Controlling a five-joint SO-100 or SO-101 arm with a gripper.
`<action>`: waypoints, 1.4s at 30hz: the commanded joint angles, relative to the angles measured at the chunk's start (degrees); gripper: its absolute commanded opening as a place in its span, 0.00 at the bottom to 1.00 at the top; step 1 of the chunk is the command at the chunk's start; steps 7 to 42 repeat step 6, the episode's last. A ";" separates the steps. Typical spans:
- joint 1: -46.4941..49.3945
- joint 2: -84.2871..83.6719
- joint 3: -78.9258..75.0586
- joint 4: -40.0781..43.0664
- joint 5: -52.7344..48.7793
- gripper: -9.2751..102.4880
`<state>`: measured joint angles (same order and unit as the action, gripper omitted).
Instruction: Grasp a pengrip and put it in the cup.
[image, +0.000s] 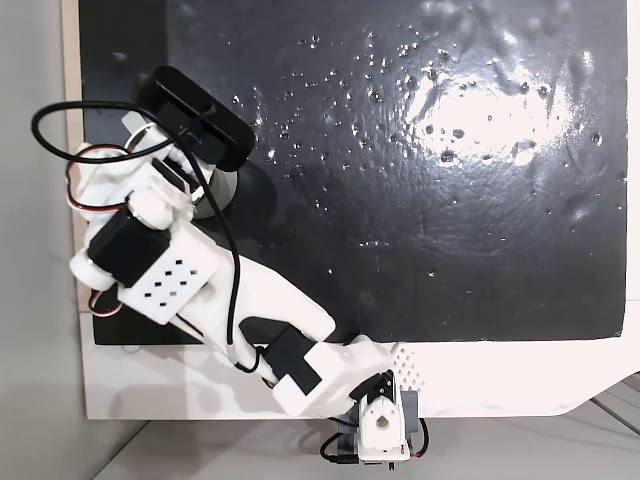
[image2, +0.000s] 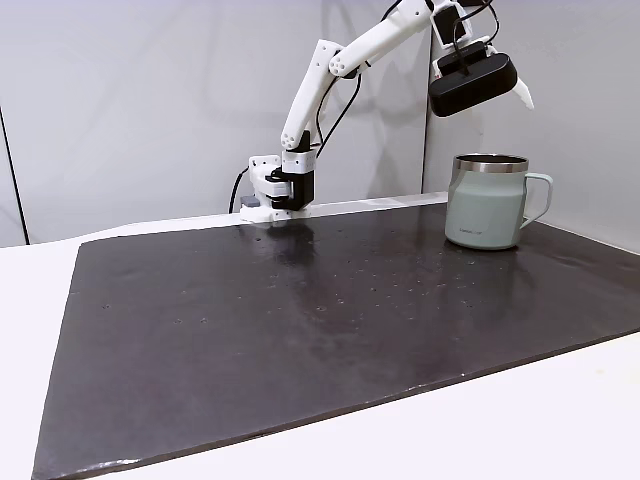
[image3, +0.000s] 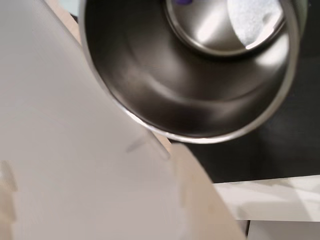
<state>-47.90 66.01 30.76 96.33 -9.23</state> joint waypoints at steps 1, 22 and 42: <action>0.35 4.22 -1.32 0.53 -0.53 0.36; 0.35 4.22 -1.05 0.53 -0.62 0.36; 0.35 4.22 -1.05 0.53 -0.62 0.36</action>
